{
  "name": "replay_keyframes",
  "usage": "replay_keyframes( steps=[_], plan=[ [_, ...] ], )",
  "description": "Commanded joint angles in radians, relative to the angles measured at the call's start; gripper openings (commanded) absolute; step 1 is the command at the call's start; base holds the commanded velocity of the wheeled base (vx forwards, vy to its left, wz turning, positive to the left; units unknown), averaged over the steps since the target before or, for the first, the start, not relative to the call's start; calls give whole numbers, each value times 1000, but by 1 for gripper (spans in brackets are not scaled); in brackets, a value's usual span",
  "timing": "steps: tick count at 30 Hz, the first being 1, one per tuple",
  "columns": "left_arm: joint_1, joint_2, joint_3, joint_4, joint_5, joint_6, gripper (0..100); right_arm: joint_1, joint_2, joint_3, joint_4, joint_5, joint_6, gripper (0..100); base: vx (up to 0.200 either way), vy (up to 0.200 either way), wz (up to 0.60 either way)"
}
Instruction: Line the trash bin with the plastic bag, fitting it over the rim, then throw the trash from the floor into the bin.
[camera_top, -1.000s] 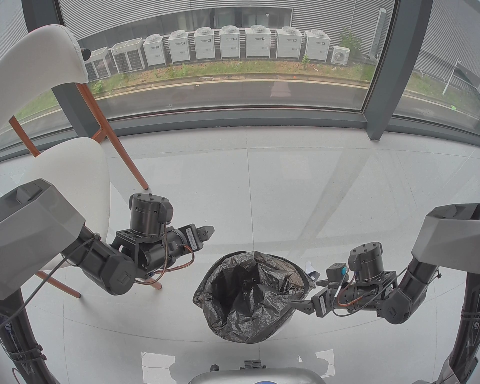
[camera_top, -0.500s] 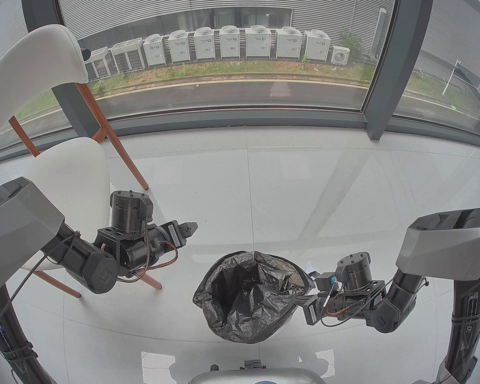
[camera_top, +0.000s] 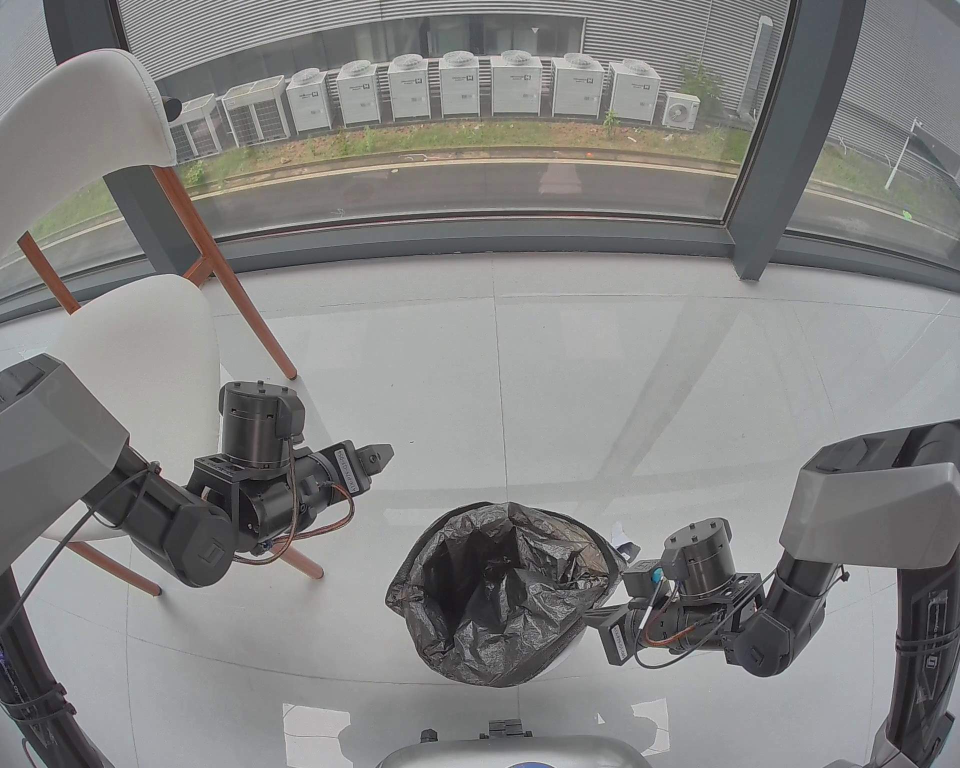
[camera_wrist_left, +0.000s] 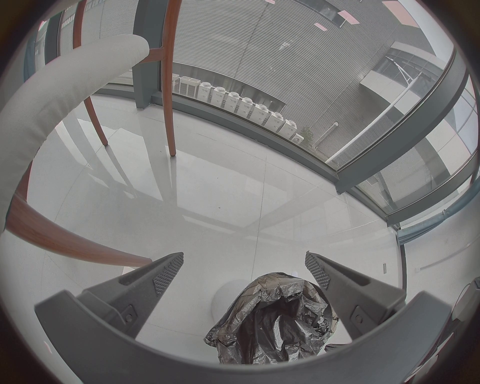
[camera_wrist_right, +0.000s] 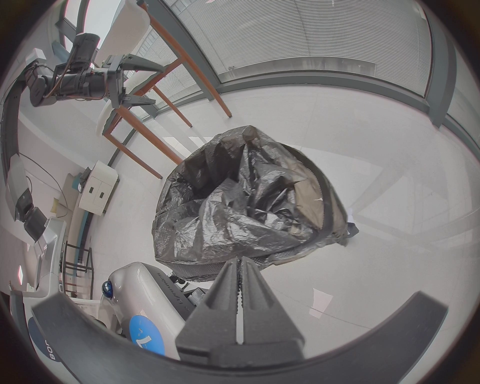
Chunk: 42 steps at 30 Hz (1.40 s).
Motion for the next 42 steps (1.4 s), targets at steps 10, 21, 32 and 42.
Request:
replay_keyframes(
  steps=[10, 21, 32, 42],
  plan=[
    [3, 4, 13, -2, 2, 1, 100, -3, 39, -22, -1, -1, 0, 0, 0, 0, 0],
    [3, 4, 16, -2, 2, 1, 100, -15, 72, -103, 10, -1, -2, 0, 0, 0, 0],
    [4, 4, 19, -2, 2, 0, 100, -21, 73, -91, 13, -24, -4, 0, 0, 0, 0],
    [17, -1, 26, -2, 2, 1, 100, -35, 72, -91, 75, -56, -4, 0, 0, 0, 0]
  ],
)
